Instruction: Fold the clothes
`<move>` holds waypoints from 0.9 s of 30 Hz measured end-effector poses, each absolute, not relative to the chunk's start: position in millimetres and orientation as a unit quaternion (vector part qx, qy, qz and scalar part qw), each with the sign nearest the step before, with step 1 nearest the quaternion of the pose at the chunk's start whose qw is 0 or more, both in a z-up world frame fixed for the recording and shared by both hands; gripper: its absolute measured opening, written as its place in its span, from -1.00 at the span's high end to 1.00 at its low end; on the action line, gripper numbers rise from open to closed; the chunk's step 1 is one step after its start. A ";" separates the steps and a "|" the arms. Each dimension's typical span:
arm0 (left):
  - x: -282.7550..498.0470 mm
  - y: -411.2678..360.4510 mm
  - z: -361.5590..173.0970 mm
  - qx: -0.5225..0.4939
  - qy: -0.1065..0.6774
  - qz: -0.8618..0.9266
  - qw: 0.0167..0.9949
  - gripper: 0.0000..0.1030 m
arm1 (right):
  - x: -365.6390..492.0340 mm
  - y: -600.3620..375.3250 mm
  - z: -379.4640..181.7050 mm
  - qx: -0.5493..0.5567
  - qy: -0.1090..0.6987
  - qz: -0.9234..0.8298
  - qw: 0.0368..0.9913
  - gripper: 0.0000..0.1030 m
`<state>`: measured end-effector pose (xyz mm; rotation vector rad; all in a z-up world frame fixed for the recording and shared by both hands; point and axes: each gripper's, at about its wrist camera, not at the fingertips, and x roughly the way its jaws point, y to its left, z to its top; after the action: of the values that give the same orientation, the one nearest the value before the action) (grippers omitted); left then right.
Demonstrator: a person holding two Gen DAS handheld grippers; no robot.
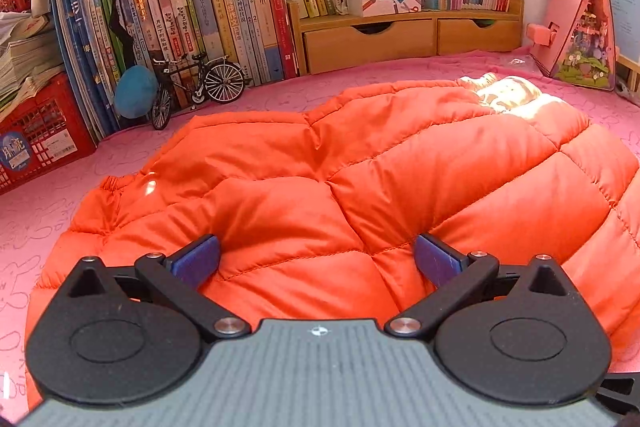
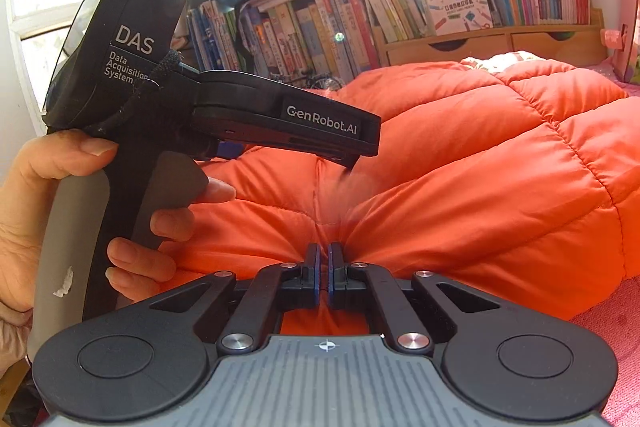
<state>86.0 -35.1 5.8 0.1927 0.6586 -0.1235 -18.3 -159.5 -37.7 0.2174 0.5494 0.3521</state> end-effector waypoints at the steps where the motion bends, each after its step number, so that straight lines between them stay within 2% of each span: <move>1: 85.1 -36.3 4.9 0.098 0.316 -0.058 0.942 -1.00 | -18.0 -159.9 -37.7 0.107 0.269 0.173 0.941 0.92; 12: 78.2 -31.0 -1.0 0.060 0.262 -0.037 0.963 -1.00 | -18.6 -161.7 -37.9 0.107 0.267 0.172 0.942 0.92; 14: 76.5 -30.6 -0.3 0.056 0.257 -0.038 0.964 -0.92 | -18.6 -161.8 -38.2 0.107 0.267 0.173 0.942 0.92; 17: 73.6 -30.0 7.0 0.053 0.259 -0.049 0.963 -0.42 | -18.7 -161.3 -38.7 0.108 0.267 0.172 0.942 0.92; 19: 71.6 -26.7 15.1 0.044 0.264 -0.056 0.962 0.18 | -18.9 -160.8 -38.7 0.108 0.267 0.172 0.942 0.92; 20: 71.1 -22.7 20.8 0.029 0.272 -0.067 0.960 0.30 | -19.0 -160.6 -38.7 0.109 0.267 0.172 0.942 0.92; 22: 70.3 -13.9 32.6 -0.005 0.291 -0.090 0.952 0.74 | -19.2 -160.0 -38.9 0.108 0.266 0.172 0.942 0.92; 25: 66.3 -4.5 45.8 -0.044 0.325 -0.129 0.936 0.97 | -19.5 -159.3 -39.4 0.108 0.266 0.171 0.943 0.92; 27: 56.5 -8.4 52.4 -0.027 0.331 -0.142 0.932 0.99 | -19.7 -158.7 -39.8 0.108 0.265 0.170 0.943 0.92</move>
<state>56.5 -8.4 52.4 -0.0556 0.6770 -0.2914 -19.7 -158.7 -39.8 0.2193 0.5406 0.3475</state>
